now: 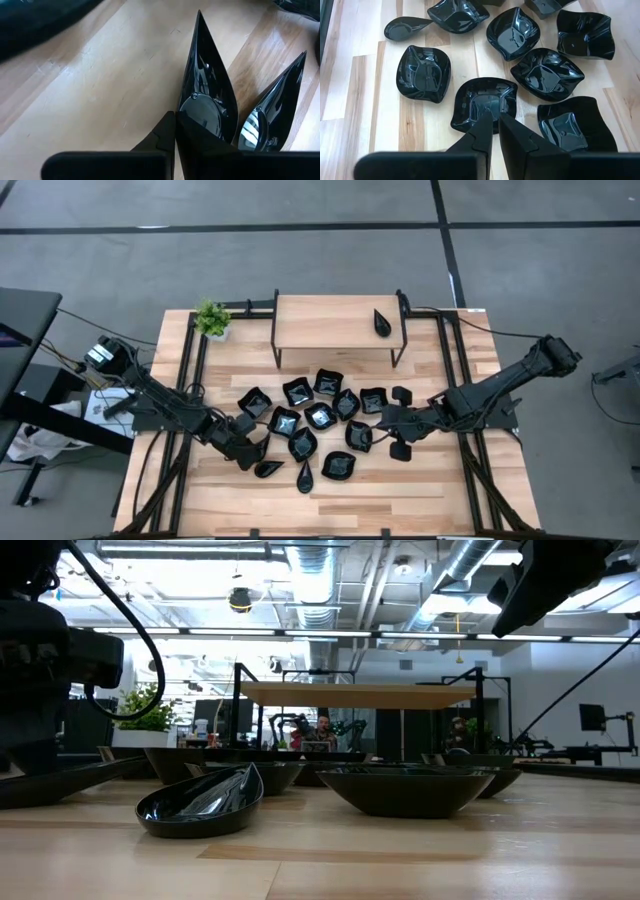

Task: Pick & Place Mini shaped plates
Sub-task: Stack the black drop shaped plate on top of the black drop shaped plate on the shelf

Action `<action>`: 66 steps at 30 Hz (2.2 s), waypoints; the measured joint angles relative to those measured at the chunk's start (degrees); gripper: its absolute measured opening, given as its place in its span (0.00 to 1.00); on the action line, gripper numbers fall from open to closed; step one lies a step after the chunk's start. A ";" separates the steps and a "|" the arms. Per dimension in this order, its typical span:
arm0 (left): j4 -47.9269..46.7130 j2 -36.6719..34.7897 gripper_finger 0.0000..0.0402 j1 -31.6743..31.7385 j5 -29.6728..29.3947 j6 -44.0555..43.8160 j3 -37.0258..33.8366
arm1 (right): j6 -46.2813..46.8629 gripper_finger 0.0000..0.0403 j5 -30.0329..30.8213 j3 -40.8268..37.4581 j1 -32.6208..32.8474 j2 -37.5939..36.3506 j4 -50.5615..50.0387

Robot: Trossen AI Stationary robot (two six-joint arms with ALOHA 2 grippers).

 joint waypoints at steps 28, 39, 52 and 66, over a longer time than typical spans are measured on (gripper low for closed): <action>11.10 -24.93 0.04 2.24 -35.98 25.50 0.07 | -2.58 0.07 3.08 0.00 -1.21 -0.02 6.59; 51.60 -17.99 0.04 17.05 -40.03 58.01 0.13 | -14.41 0.04 36.38 0.02 -2.49 -0.02 22.85; 68.13 3.90 0.03 29.27 -21.66 61.36 9.38 | -21.30 0.04 42.03 0.04 -3.23 4.26 35.64; 67.19 10.91 0.02 26.35 -23.39 68.57 14.23 | -50.79 0.04 46.54 0.24 0.52 18.53 65.36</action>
